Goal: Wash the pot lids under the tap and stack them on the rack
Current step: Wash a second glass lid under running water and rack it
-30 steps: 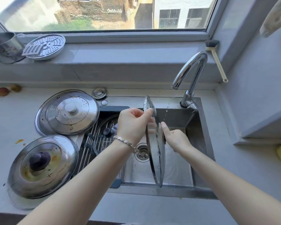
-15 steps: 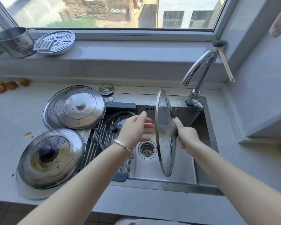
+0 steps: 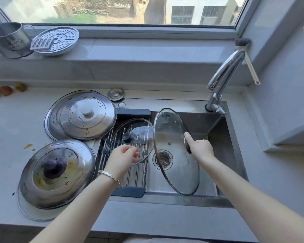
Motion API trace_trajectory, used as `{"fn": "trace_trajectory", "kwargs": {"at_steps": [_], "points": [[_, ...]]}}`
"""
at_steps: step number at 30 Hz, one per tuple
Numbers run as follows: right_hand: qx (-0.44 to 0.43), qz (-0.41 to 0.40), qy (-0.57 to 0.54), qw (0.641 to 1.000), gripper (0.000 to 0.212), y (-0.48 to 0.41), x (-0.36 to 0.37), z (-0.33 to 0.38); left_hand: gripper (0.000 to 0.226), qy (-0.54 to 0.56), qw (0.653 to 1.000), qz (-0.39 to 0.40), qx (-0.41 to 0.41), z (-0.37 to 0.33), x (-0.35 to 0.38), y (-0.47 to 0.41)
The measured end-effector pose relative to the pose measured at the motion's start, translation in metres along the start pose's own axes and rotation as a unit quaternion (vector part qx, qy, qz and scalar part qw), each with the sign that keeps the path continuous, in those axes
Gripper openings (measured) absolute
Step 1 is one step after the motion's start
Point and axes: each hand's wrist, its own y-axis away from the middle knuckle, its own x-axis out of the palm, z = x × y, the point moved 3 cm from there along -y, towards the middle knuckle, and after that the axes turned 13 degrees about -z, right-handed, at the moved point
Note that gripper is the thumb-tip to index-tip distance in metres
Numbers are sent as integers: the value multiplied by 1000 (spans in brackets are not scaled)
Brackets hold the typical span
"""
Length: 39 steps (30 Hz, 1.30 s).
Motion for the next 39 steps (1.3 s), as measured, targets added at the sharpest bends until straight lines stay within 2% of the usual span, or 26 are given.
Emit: {"fn": "trace_trajectory", "kwargs": {"at_steps": [2, 4, 7, 10, 13, 16, 18, 22, 25, 29, 33, 36, 39], "points": [[-54, 8, 71, 996, 67, 3, 6, 12, 14, 1, 1000, -3, -15, 8, -6, -8], [-97, 19, 137, 986, 65, 8, 15, 27, 13, 46, 995, 28, -79, 16, -9, -11], [-146, 48, 238, 959, 58, 16, 36, 55, 25, 101, 977, 88, -165, 29, -4, -12], [-196, 70, 321, 924, 51, 29, 61, 82, 38, 100, 971, 71, -206, 50, 1, -22], [-257, 73, 391, 881, 38, 44, 89, 106, 36, 116, 960, 50, -249, 74, 4, -40], [-320, 76, 454, 828, 23, 59, 123, 121, 53, 99, 957, 11, -271, 98, 4, -65], [-337, 89, 480, 805, 29, 68, 144, 126, 56, 78, 955, -8, -286, 113, 2, -80], [-339, 119, 512, 780, 30, 76, 175, 126, 43, 72, 940, -21, -333, 133, -3, -98], [-330, 133, 527, 772, 31, 74, 186, 120, 40, 82, 922, 13, -378, 139, -5, -105], [-336, 139, 537, 762, 30, 65, 188, 114, 41, -100, 950, 87, -282, 134, -9, -120], [-351, 161, 526, 758, 30, 62, 201, 107, 42, -267, 940, 81, -194, 134, -19, -129], [-359, 162, 503, 769, 28, 56, 212, 102, 43, -274, 943, 48, -183, 141, -25, -130], [-338, 154, 443, 816, 22, 48, 209, 90, 45, -279, 945, 40, -166, 143, -24, -126]]}}
